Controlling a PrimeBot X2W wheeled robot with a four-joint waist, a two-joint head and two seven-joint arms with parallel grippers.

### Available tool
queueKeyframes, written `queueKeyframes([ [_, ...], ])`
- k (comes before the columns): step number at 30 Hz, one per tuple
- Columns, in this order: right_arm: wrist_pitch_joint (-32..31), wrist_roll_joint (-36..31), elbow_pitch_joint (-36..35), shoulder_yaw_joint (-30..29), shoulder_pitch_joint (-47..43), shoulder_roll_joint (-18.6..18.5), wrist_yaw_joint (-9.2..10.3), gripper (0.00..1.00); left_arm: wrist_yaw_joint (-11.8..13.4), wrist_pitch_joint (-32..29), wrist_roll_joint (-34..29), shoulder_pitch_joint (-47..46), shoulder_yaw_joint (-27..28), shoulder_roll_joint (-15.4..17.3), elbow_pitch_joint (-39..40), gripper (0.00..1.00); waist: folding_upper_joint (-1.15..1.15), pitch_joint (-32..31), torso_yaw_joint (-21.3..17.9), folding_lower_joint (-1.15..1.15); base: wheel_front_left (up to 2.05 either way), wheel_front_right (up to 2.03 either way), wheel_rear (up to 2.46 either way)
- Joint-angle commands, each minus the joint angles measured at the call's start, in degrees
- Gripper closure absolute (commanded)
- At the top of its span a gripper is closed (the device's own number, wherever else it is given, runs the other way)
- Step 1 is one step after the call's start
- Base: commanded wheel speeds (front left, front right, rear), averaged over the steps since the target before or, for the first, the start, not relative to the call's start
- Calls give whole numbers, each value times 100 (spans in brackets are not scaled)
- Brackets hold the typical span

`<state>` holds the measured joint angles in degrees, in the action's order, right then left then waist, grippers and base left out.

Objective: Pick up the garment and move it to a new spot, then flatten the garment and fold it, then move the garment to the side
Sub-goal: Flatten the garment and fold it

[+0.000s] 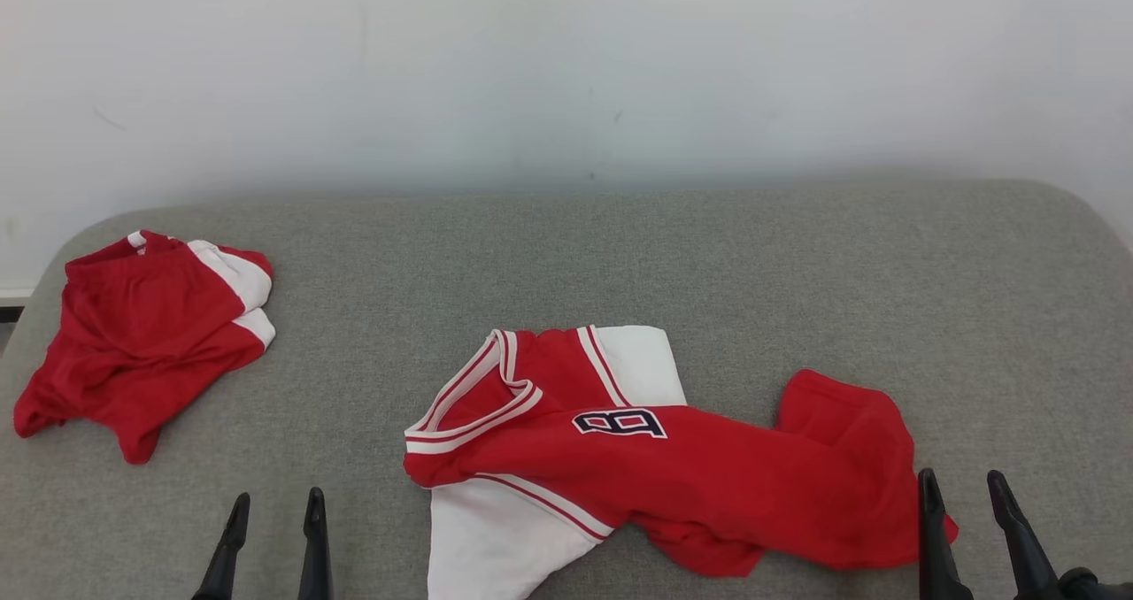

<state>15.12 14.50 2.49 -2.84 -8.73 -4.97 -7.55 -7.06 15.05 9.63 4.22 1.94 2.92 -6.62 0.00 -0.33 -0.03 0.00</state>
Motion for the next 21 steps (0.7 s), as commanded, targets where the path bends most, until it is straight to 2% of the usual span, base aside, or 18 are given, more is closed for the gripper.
queueKeyframes([
  [1,3,-32,-14,0,-78,14,13,0,1,19,-43,50,18,-6,30,0,0,-5,9,0,0,0,0],
  [21,3,-146,-101,255,-199,-49,13,0,36,19,-402,226,345,22,216,0,0,-100,22,0,0,0,0],
])
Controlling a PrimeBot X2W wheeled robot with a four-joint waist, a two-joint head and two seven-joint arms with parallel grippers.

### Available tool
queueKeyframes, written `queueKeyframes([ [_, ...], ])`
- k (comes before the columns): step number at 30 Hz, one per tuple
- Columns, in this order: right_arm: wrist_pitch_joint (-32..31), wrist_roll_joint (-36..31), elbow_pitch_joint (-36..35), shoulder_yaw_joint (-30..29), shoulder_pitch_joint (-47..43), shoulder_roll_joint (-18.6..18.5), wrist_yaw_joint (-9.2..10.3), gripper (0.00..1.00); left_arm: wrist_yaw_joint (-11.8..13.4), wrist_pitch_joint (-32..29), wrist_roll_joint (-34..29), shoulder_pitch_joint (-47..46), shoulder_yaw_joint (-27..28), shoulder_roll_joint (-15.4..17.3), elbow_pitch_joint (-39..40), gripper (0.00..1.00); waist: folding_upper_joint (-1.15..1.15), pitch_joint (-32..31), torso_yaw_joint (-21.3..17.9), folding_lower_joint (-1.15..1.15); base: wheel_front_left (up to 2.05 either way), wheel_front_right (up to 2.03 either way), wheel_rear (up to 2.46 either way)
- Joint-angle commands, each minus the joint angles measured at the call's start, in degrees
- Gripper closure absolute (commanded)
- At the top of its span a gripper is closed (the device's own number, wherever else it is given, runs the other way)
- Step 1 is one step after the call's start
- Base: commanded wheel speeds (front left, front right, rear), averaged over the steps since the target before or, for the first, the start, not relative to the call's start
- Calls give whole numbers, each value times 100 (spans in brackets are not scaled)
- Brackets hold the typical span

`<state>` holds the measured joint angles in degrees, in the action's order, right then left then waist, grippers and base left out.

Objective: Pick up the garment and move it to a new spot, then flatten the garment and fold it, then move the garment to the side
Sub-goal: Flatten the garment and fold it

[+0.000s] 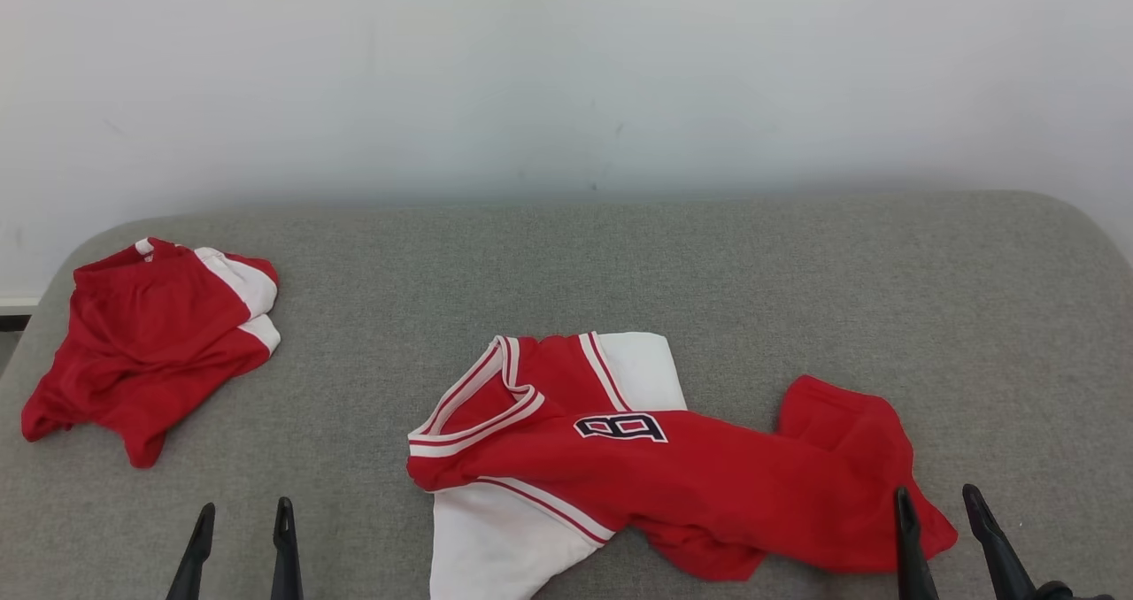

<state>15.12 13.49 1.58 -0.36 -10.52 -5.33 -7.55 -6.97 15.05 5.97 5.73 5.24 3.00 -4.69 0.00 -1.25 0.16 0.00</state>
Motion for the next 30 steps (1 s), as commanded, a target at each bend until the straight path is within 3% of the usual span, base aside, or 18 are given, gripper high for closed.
queueKeyframes([
  [1,3,-51,-3,14,-22,-9,13,0,26,19,-76,83,19,36,26,0,0,-16,4,0,0,0,0],
  [17,3,-49,296,4,-34,-88,13,0,-19,19,-44,204,-96,82,-85,0,0,-66,-13,0,0,0,0],
  [30,-157,162,1606,-171,501,-547,13,0,-48,19,279,-71,-944,114,-1079,0,0,117,-101,0,0,0,0],
])
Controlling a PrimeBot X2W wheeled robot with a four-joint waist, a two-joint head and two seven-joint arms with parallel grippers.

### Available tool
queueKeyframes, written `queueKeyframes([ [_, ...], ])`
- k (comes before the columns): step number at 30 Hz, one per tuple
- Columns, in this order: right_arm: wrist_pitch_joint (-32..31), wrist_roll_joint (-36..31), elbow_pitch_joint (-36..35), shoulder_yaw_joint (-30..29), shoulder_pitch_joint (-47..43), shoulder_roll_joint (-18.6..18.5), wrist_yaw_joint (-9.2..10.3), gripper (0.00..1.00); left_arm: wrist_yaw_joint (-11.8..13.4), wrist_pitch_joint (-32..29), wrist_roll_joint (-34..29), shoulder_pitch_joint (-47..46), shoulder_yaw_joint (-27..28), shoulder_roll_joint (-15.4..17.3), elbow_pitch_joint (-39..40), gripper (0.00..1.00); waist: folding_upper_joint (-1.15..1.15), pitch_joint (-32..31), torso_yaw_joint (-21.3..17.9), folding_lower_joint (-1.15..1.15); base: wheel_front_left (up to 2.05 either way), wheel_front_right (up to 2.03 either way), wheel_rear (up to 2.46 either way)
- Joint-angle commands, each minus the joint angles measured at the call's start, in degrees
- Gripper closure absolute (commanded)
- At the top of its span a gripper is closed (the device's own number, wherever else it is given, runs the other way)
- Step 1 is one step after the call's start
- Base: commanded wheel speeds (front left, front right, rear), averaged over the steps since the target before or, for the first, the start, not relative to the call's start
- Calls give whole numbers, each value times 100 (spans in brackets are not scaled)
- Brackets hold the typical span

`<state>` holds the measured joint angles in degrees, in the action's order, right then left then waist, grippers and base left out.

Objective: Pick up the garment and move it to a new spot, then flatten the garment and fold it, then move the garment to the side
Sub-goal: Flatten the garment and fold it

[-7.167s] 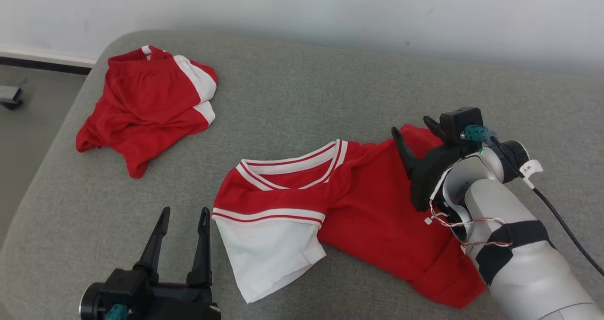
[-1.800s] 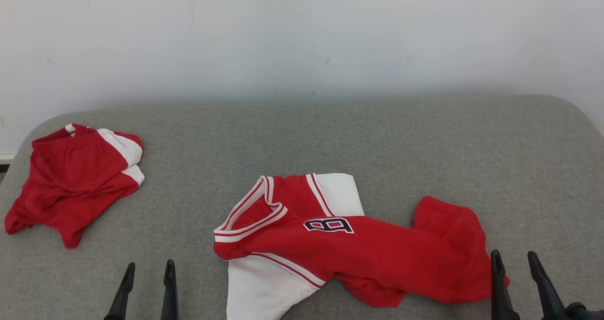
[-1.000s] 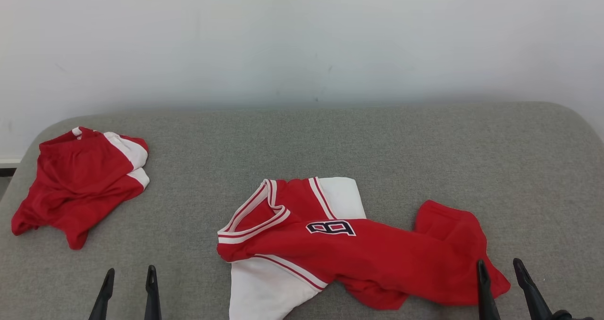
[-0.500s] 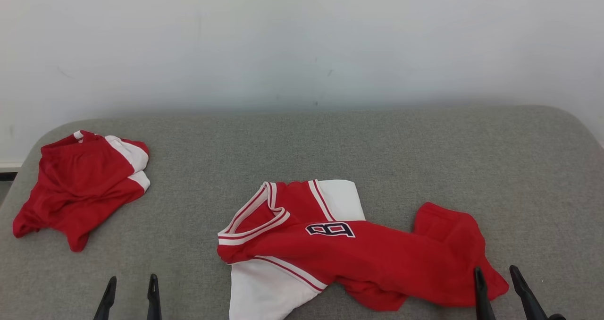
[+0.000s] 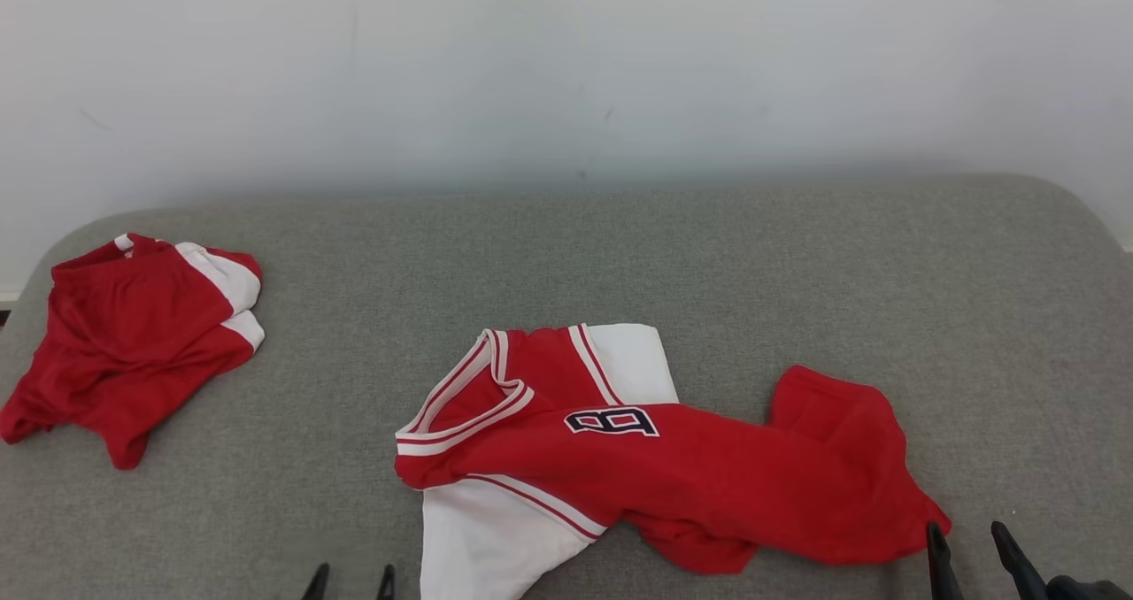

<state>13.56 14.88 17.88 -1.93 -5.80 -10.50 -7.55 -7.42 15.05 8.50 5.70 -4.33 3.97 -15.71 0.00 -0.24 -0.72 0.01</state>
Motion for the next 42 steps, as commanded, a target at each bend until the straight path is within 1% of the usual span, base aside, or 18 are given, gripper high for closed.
queueKeyframes([
  [1,-5,22,103,-14,91,-37,13,0,-4,19,59,-110,-57,21,-95,0,0,30,-20,-1,0,0,0],
  [9,66,179,1083,65,705,-150,13,0,-1,19,367,-438,-665,96,-767,0,0,221,-66,-1,0,0,0],
  [13,110,280,1597,144,1065,-141,13,0,0,19,470,-684,-914,86,-1107,0,0,348,-75,-1,0,0,0],
  [17,132,355,1965,218,1278,-145,13,0,-1,20,530,-856,-1042,86,-1392,0,0,446,-74,-1,0,0,0],
  [21,153,534,2276,360,1447,-71,13,0,-1,19,656,-986,-1104,65,-1710,0,0,518,-82,-1,0,0,0],
  [22,157,566,2333,400,1486,-67,13,9,-1,19,702,-1020,-1133,58,-1799,0,0,533,-88,-1,0,0,0],
  [23,155,611,2385,436,1534,-65,13,37,-1,18,753,-1046,-1174,48,-1899,0,0,552,-96,-1,0,0,0],
  [24,153,668,2448,482,1582,-60,13,53,-1,15,782,-1085,-1238,36,-1988,0,0,567,-103,-1,0,0,0],
  [25,156,721,2504,530,1626,-46,13,95,-3,12,873,-1115,-1291,17,-2088,0,0,577,-108,-1,0,0,0],
  [26,158,770,2558,574,1661,-22,13,100,-3,-3,938,-1141,-1370,-2,-2198,14,0,579,-110,-1,0,0,0],
  [27,159,820,2606,614,1691,-14,13,100,-6,-17,1005,-1173,-1460,-22,-2293,62,0,577,-107,-1,0,0,0],
  [28,160,871,2636,641,1717,-14,13,100,-16,-18,1078,-1206,-1552,-43,-2372,99,0,567,-102,-1,0,0,0],
  [31,165,960,2576,656,1725,-76,13,100,-14,-16,1204,-1263,-1677,-57,-2413,100,0,517,-82,-1,0,0,0],
  [35,165,1005,2135,583,1454,-105,13,100,-1,14,1245,-1180,-1579,41,-2098,100,0,412,-42,-1,0,0,0],
  [36,165,1005,2135,583,1454,-105,13,100,-1,14,1245,-1180,-1579,41,-2098,100,0,412,-42,-1,0,0,0],
  [42,159,1080,1208,562,950,-107,13,100,-1,19,1140,-912,-1140,142,-1096,100,0,276,-37,-1,0,0,0],
])
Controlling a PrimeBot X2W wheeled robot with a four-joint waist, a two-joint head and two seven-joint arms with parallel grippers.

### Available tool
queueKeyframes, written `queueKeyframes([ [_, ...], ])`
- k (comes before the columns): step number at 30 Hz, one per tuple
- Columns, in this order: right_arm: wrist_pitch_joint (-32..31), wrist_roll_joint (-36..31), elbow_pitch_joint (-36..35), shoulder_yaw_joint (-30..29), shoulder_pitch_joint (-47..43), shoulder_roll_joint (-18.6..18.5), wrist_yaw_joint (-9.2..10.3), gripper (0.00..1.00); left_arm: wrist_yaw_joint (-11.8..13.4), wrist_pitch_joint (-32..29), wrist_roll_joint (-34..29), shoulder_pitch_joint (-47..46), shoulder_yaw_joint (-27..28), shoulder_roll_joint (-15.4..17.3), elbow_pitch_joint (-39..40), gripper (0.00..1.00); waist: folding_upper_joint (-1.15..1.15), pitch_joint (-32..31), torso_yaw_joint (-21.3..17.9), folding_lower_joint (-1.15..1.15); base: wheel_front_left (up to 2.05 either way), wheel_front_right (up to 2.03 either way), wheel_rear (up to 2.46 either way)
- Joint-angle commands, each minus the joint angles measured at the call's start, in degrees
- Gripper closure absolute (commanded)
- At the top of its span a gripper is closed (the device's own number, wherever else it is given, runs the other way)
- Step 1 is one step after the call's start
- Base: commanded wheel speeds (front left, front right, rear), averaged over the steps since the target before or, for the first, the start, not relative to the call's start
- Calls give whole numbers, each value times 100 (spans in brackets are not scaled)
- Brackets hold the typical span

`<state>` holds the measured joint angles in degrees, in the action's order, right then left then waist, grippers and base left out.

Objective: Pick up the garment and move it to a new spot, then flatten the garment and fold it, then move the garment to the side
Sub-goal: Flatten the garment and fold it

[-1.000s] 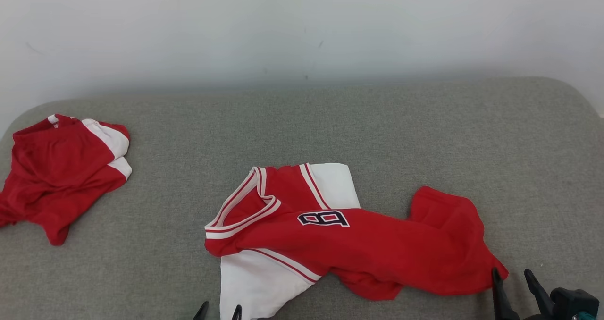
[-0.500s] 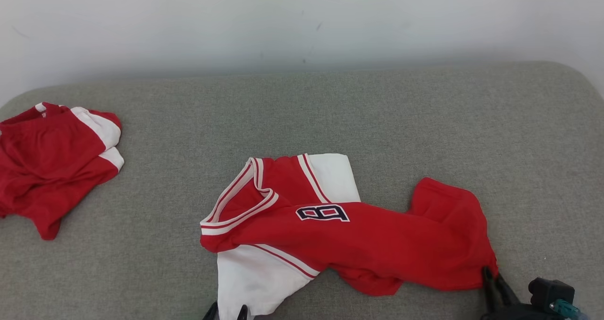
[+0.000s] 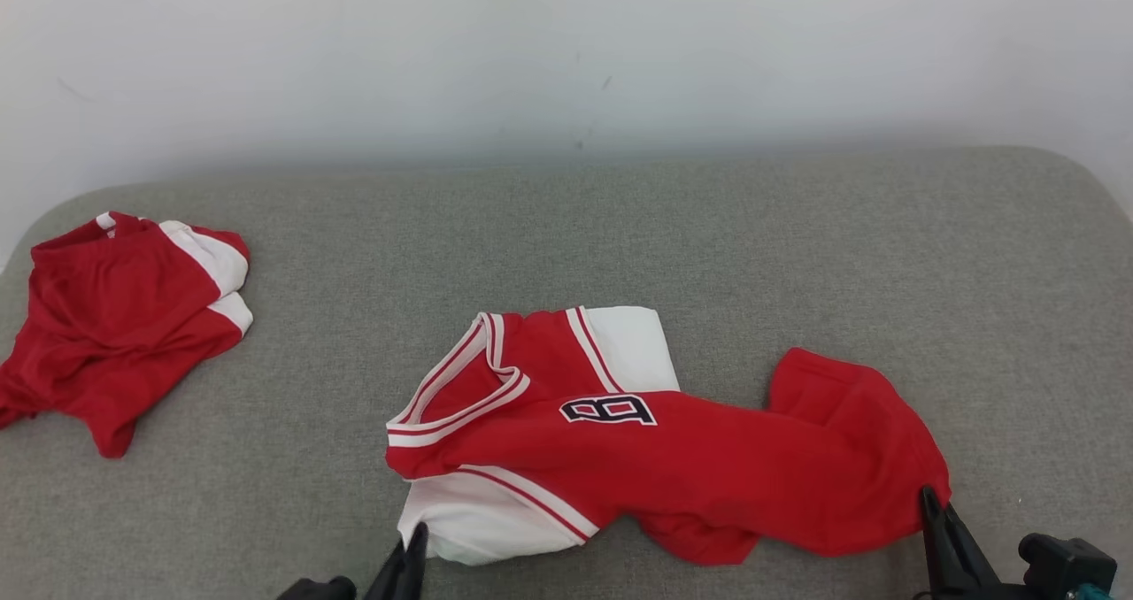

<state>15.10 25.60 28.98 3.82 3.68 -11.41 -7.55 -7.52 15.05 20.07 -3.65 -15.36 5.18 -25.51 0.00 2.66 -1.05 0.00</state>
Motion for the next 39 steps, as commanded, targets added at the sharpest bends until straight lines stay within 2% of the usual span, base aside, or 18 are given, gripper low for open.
queueKeyframes([
  [1,6,19,-68,15,-59,-33,13,100,9,19,-39,52,43,36,81,100,0,-35,-17,0,0,0,0],
  [7,1,197,-851,223,56,-141,13,100,9,20,-31,-153,349,237,975,100,0,-150,-149,0,0,0,0],
  [14,-326,434,-1061,500,1214,-223,13,100,9,-377,225,-1575,15,924,1277,100,0,49,-244,0,0,0,0],
  [19,-631,570,-746,475,2766,-254,13,100,9,-924,509,-3296,-240,1489,1280,100,0,769,-298,0,0,0,0],
  [20,-707,597,-655,458,3115,-243,13,100,9,-1043,654,-3654,-278,1543,1249,100,0,966,-312,0,0,0,0],
  [21,-841,638,-454,406,3863,-250,13,100,9,-1248,988,-4439,-228,1588,1146,100,0,1335,-333,0,0,0,0],
  [23,-971,715,-244,320,4657,-254,13,100,11,-1383,843,-5322,-515,1882,1143,100,0,1687,-366,0,0,0,0],
  [26,-1134,775,95,178,5777,-273,13,100,12,-1517,822,-6496,-937,2132,960,100,0,2103,-423,0,0,0,0],
  [29,-1293,743,469,92,6849,-363,13,100,11,-1607,979,-7692,-1176,2213,604,100,0,2472,-440,0,0,0,0],
  [33,-1454,740,1013,-36,8061,-469,13,100,12,-1619,1022,-9075,-1442,2137,11,100,0,2862,-409,0,0,0,0],
  [39,-1479,535,1735,-143,9229,-564,13,100,12,-1453,1071,-10447,-1740,1955,-869,100,0,3254,-360,0,0,0,0],
])
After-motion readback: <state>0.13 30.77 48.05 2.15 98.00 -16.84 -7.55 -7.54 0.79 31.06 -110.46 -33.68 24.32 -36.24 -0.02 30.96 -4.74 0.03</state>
